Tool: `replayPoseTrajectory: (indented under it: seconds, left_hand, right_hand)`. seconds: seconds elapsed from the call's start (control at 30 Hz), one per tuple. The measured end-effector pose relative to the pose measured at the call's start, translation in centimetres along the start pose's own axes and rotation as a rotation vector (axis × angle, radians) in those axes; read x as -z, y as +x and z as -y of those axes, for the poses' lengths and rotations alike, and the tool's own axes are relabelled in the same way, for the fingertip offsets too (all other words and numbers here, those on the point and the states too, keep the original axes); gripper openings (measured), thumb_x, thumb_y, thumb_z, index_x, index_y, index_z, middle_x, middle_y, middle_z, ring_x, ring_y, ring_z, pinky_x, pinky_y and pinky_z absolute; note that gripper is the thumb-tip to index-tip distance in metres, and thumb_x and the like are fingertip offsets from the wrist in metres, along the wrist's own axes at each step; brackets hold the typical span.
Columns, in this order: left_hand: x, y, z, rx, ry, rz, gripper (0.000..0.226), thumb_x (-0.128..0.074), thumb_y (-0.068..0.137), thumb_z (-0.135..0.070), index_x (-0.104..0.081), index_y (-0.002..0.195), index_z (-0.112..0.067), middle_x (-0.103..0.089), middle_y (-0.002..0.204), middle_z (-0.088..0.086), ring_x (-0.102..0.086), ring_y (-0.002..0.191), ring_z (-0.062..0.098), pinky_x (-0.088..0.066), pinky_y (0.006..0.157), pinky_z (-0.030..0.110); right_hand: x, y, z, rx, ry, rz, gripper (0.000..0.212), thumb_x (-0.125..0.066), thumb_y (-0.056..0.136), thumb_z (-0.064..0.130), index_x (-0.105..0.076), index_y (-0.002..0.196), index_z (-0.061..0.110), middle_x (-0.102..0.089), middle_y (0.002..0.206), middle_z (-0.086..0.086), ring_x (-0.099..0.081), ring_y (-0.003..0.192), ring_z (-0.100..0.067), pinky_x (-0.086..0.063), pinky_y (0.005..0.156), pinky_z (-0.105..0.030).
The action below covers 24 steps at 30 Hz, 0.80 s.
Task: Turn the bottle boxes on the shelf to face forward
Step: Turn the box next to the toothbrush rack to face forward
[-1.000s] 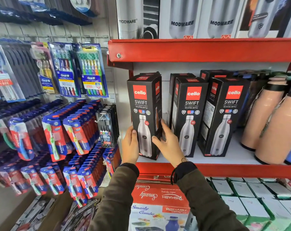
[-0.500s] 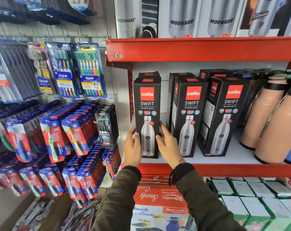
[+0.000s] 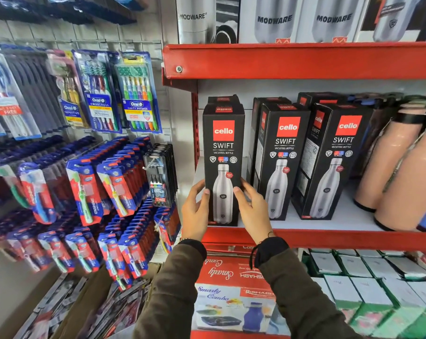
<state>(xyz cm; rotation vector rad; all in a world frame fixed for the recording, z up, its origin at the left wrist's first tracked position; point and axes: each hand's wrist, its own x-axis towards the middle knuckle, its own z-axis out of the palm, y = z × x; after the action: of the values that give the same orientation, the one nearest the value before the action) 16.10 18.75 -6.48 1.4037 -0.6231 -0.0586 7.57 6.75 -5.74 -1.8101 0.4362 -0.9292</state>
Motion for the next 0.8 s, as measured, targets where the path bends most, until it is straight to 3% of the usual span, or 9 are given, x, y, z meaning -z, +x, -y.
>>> replayPoseTrajectory:
  seconds: [0.17, 0.33, 0.47, 0.53, 0.7, 0.73, 0.8]
  left_hand:
    - [0.2, -1.2, -0.1, -0.005, 0.016, -0.012, 0.029, -0.055, 0.102, -0.032, -0.061, 0.130, -0.034, -0.066, 0.124, -0.025, -0.065, 0.107, -0.011, -0.053, 0.105, 0.046]
    - [0.4, -2.1, -0.4, 0.003, 0.022, -0.029, 0.026, -0.056, 0.099, -0.041, -0.060, 0.125, -0.047, -0.066, 0.128, -0.022, -0.064, 0.121, 0.008, -0.052, 0.106, 0.050]
    - [0.4, -2.4, -0.6, -0.013, 0.042, -0.027, 0.024, -0.055, 0.097, -0.048, -0.059, 0.117, -0.059, -0.064, 0.121, -0.037, -0.067, 0.110, -0.006, -0.055, 0.102, 0.046]
    - [0.5, -2.4, -0.6, 0.000, 0.063, -0.028, 0.023, -0.055, 0.098, -0.046, -0.059, 0.117, -0.059, -0.063, 0.119, -0.041, -0.066, 0.111, -0.004, -0.055, 0.102, 0.045]
    - [-0.4, -3.4, -0.1, -0.083, 0.106, -0.136, 0.023, -0.052, 0.100, -0.048, -0.057, 0.121, -0.056, -0.061, 0.125, -0.035, -0.059, 0.117, -0.008, -0.049, 0.088, 0.011]
    - [-0.8, -3.8, 0.2, -0.105, 0.109, -0.197, 0.024, -0.051, 0.101, -0.047, -0.058, 0.124, -0.051, -0.061, 0.128, -0.029, -0.058, 0.119, -0.004, -0.049, 0.089, 0.012]
    - [-1.7, -4.5, 0.5, -0.110, 0.113, -0.324, 0.026, -0.050, 0.102, -0.040, -0.058, 0.126, -0.041, -0.060, 0.130, -0.021, -0.056, 0.122, 0.009, -0.052, 0.095, 0.032]
  right_hand:
    - [0.6, -1.1, 0.0, -0.003, 0.016, -0.013, 0.041, -0.056, 0.099, 0.031, -0.055, 0.139, 0.023, -0.057, 0.121, 0.026, -0.052, 0.097, 0.031, -0.036, 0.084, 0.005]
    - [0.9, -1.8, 0.0, -0.024, 0.030, -0.035, 0.041, -0.059, 0.097, 0.035, -0.058, 0.137, 0.026, -0.054, 0.110, 0.038, -0.047, 0.100, 0.034, -0.033, 0.082, 0.008]
    - [0.9, -2.0, 0.4, -0.024, 0.026, -0.027, 0.040, -0.058, 0.098, 0.036, -0.057, 0.137, 0.026, -0.059, 0.119, 0.024, -0.049, 0.102, 0.029, -0.033, 0.084, 0.007]
    - [1.1, -2.0, 0.6, -0.024, 0.016, -0.018, 0.040, -0.057, 0.098, 0.036, -0.056, 0.137, 0.026, -0.058, 0.123, 0.020, -0.049, 0.103, 0.026, -0.032, 0.085, 0.008]
    - [2.3, -2.9, 0.8, 0.014, 0.001, -0.057, 0.040, -0.056, 0.099, 0.038, -0.052, 0.138, 0.029, -0.058, 0.130, 0.014, -0.056, 0.094, 0.022, -0.044, 0.077, -0.001]
    - [2.9, -3.1, 0.7, 0.044, 0.005, -0.100, 0.038, -0.057, 0.099, 0.035, -0.053, 0.136, 0.030, -0.059, 0.129, 0.011, -0.056, 0.097, 0.020, -0.044, 0.076, -0.001]
    - [4.2, -3.3, 0.6, 0.101, 0.017, -0.192, 0.034, -0.059, 0.098, 0.028, -0.055, 0.132, 0.028, -0.057, 0.129, 0.007, -0.056, 0.105, 0.014, -0.045, 0.078, -0.003]
